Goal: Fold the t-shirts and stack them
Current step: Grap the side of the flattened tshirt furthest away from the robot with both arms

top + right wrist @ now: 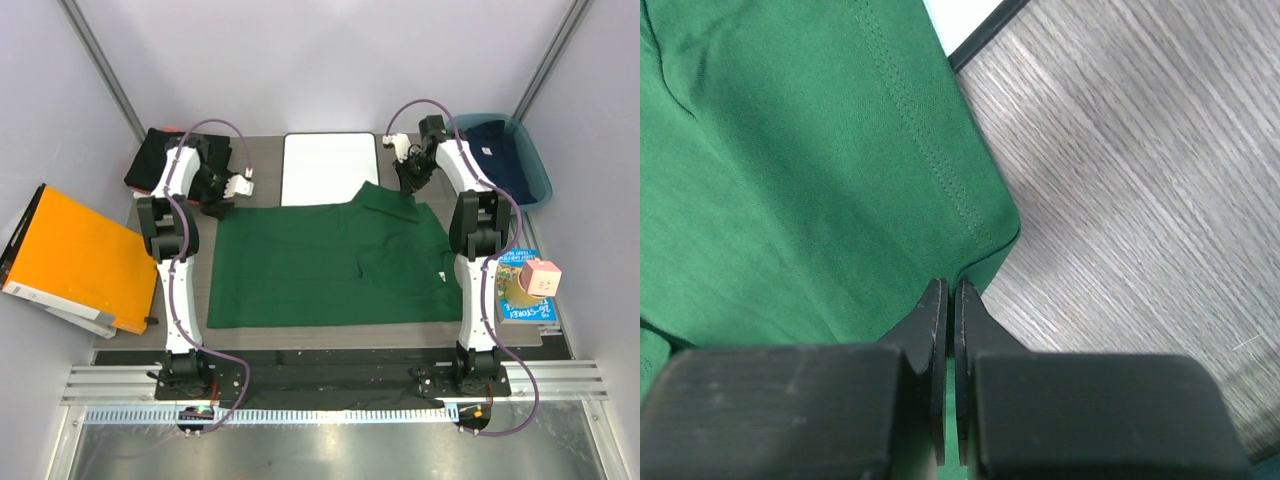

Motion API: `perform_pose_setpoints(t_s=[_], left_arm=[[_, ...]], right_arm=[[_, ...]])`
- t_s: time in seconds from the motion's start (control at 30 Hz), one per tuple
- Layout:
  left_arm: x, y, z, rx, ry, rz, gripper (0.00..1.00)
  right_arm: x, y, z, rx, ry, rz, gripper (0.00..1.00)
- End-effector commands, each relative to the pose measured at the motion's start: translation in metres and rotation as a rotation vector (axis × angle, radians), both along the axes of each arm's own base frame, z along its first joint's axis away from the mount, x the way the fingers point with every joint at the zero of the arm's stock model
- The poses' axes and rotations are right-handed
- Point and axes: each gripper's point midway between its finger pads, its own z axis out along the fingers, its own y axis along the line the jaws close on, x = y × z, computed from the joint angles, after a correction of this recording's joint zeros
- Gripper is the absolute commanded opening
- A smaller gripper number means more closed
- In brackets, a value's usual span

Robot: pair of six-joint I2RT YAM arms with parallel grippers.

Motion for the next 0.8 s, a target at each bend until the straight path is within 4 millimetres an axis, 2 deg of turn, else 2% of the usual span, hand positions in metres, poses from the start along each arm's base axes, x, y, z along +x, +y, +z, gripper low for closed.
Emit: perform_pose_setpoints(t_s=[0.0,0.37,0.5,0.77], left_arm=[[-0.028,-0.012,0.022,-0.036,0.081,-0.043,0.68],[-0.011,-0.01,0.021,-0.009,0.031,-0.036,0.62],[-0.025,-0.008,0.011,0.011,0.096,-0.063,0.62],[-0.03,-0.002,-0.017,0.052,0.147,-0.05,0.59]], right_arm=[[0.01,0.006,0.043,0.004,-0.102,0.022,0.01],[0.01,0.007,0.042,-0.003,-0.104,0.031,0.01],[0.011,0.007,0.043,-0.005,-0.109,0.033,0.01],[0.011,0.009,0.044,-0.005,-0.112,0.036,0.01]])
